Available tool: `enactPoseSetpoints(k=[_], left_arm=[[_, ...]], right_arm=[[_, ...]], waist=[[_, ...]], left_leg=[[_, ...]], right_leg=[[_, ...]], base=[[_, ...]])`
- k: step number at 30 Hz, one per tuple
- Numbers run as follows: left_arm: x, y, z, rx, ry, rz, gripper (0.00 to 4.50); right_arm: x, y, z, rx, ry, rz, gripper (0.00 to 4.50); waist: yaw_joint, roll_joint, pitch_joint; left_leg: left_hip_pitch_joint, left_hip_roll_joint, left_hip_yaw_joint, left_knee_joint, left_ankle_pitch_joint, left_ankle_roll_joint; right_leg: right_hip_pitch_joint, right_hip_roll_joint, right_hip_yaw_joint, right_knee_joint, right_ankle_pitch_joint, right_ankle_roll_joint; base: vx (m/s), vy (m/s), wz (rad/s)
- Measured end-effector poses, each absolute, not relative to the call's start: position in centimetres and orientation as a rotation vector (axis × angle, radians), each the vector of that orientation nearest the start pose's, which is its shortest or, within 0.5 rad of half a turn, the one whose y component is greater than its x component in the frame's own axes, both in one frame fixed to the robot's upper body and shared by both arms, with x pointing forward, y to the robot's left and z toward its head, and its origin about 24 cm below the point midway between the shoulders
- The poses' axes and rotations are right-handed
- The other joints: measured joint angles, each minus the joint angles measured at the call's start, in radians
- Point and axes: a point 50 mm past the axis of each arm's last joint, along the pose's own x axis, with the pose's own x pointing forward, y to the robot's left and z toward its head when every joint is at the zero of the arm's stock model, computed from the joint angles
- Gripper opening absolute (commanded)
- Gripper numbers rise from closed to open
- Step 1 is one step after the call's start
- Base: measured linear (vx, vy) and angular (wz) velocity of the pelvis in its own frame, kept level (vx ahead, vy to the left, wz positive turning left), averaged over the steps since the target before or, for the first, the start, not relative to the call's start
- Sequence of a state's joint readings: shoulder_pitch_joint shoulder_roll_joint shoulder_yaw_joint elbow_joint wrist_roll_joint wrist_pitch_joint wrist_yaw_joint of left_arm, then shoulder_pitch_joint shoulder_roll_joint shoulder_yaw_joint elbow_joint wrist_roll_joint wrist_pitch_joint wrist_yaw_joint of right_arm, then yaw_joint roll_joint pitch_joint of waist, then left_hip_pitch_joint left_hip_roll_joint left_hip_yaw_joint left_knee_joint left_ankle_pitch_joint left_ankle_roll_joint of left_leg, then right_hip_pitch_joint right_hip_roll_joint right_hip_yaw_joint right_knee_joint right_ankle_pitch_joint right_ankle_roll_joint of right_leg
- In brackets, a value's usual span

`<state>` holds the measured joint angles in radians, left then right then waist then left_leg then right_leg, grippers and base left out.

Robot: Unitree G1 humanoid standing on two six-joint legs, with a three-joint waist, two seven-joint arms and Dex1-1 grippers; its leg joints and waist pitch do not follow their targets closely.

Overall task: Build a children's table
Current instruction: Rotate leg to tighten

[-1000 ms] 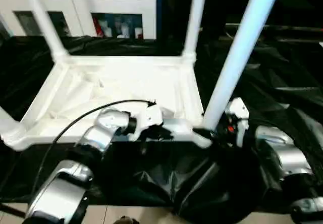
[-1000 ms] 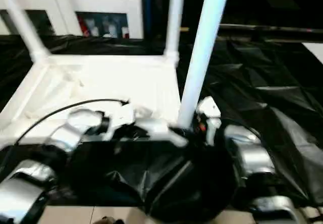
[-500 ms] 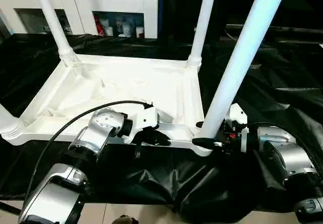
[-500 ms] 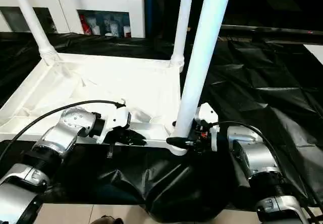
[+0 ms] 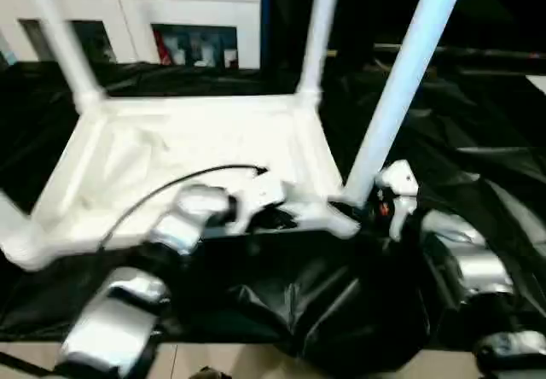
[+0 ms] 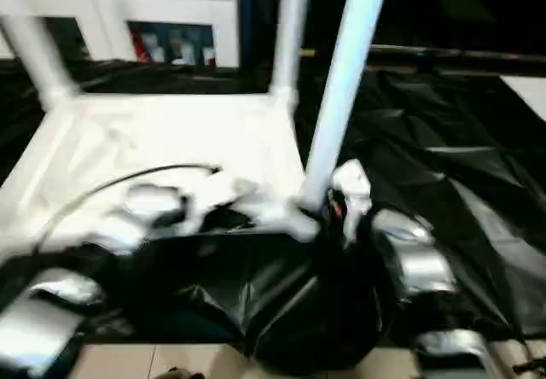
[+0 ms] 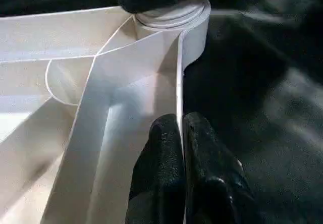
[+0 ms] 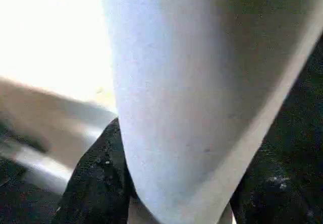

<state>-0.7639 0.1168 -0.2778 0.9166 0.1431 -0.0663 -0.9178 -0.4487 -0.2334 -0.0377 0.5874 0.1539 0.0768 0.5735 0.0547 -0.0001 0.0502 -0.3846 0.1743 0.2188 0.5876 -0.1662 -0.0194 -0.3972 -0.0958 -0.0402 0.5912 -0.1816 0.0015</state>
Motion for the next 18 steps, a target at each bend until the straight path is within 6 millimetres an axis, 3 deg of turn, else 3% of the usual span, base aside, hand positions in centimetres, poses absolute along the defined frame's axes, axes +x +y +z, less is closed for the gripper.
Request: enactPoseSetpoints(k=[4,8,9,10,15,18], left_arm=[[34.2,4.8,4.4,0.421,0.330,-1.153,0.00],[34.3,4.7,4.3,0.414,0.335,-1.147,0.00],[34.3,4.7,4.3,0.414,0.335,-1.148,0.00],[34.3,4.7,4.3,0.414,0.335,-1.149,0.00],[34.3,5.3,4.4,0.413,0.335,-1.185,0.00],[33.9,6.5,4.4,0.390,0.323,-1.251,0.00]], right_arm=[[33.4,-16.5,3.4,0.029,0.227,0.356,1.99],[33.6,-16.3,3.3,0.028,0.227,0.341,1.99],[33.6,-16.3,3.3,0.028,0.226,0.342,2.34],[33.6,-16.3,3.3,0.029,0.226,0.345,2.34],[33.3,-16.8,3.6,0.069,0.228,0.458,2.96],[32.8,-17.5,4.1,0.047,0.247,0.618,2.96]], waist=[[-0.006,0.004,-0.002],[-0.012,0.005,-0.003],[-0.013,0.006,-0.004],[-0.015,0.006,-0.004],[-0.018,0.005,-0.003],[-0.015,0.004,-0.003]], left_leg=[[0.000,-0.001,0.000,-0.001,0.000,0.000],[0.000,-0.001,-0.001,-0.001,0.000,0.000],[0.000,-0.001,-0.001,-0.002,0.000,0.000],[0.000,-0.001,-0.001,-0.002,0.000,0.000],[0.000,-0.001,-0.001,-0.003,0.000,0.001],[0.000,0.000,-0.001,-0.004,0.000,0.001]], right_leg=[[0.003,0.000,0.000,-0.006,0.000,0.000],[0.005,0.000,-0.001,-0.011,0.000,0.000],[0.006,0.000,-0.001,-0.013,0.000,0.000],[0.007,0.000,-0.001,-0.014,0.000,0.000],[0.007,0.000,-0.001,-0.013,0.001,-0.001],[0.005,0.000,-0.003,-0.012,0.009,-0.002]], base=[[0.000,0.000,0.00],[0.000,0.000,0.00],[0.000,0.000,0.00],[0.000,0.000,0.00],[0.000,0.000,0.00],[0.000,0.000,0.00]])
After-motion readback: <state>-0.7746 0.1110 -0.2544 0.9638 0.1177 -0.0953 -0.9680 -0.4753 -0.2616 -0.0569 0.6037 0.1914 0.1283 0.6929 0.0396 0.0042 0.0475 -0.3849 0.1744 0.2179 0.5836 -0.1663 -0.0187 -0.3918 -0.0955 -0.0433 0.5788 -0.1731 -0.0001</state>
